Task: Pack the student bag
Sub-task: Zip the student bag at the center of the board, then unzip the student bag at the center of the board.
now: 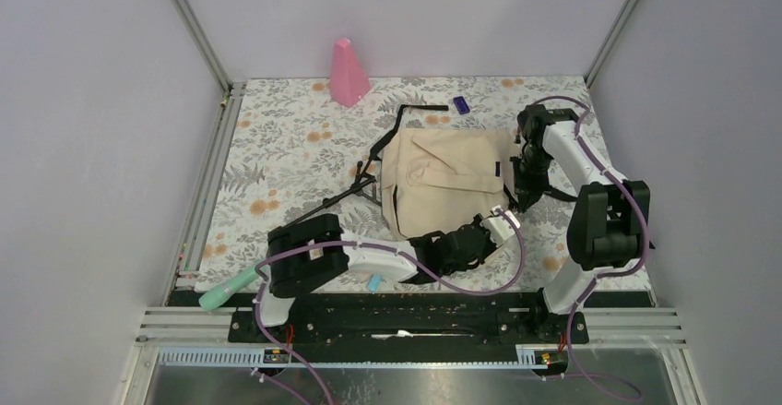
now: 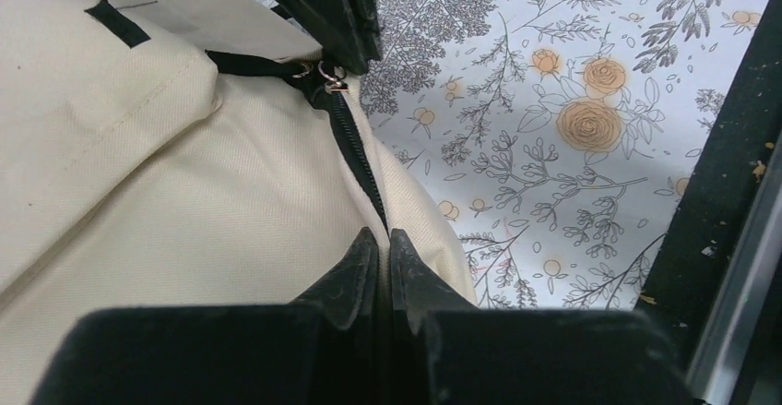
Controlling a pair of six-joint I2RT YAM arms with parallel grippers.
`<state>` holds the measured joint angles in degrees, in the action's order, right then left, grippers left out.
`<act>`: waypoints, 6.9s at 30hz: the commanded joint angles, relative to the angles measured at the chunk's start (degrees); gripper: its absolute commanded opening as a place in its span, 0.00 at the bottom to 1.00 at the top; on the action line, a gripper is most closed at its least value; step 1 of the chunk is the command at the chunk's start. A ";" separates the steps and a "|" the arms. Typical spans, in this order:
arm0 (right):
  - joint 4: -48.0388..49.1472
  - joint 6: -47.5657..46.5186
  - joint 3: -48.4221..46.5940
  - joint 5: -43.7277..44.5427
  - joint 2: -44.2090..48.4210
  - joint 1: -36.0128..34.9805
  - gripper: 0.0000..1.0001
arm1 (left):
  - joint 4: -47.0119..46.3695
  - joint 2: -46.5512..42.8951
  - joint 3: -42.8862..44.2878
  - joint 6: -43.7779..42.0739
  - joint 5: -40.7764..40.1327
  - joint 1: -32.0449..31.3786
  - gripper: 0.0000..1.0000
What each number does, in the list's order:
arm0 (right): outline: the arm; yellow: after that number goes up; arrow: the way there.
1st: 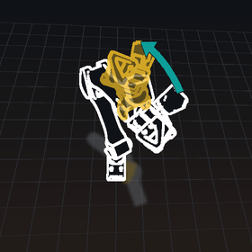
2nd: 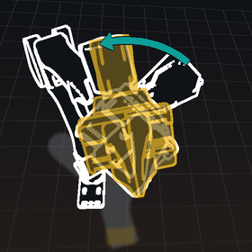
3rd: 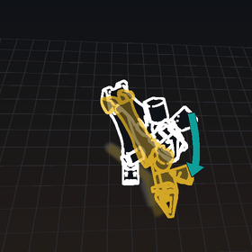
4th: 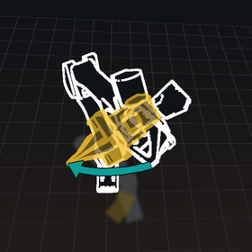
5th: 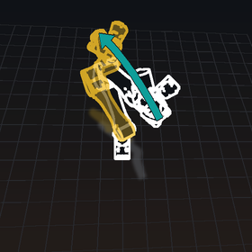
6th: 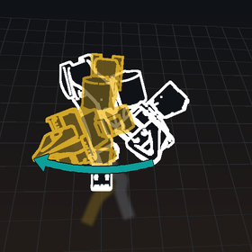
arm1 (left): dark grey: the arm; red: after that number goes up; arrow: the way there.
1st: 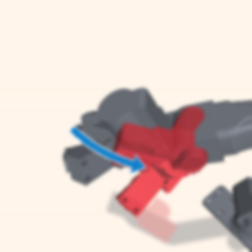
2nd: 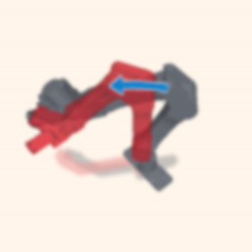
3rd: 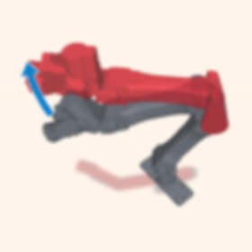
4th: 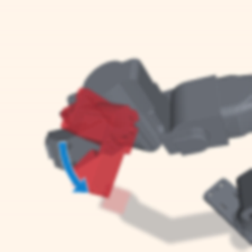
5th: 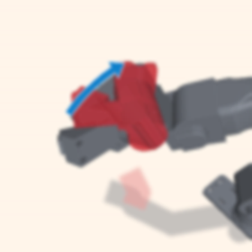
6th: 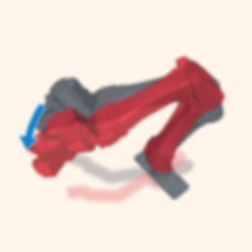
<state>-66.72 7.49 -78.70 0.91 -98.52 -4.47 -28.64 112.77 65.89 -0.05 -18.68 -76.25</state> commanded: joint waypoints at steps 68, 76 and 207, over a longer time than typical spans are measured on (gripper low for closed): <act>37.95 3.84 9.96 -1.52 13.97 -8.20 0.00 | 10.77 -12.95 -11.37 5.72 19.14 3.30 0.00; 38.80 4.11 6.75 5.52 10.19 -16.24 0.00 | 2.89 -7.27 -9.85 3.83 14.44 3.30 0.00; 52.47 16.96 34.94 16.63 44.43 -13.20 0.84 | -1.60 -5.58 2.09 47.34 23.83 26.43 0.62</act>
<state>-17.04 23.40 -44.18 17.61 -54.35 -17.93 -28.27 106.02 64.05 45.28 7.79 -49.58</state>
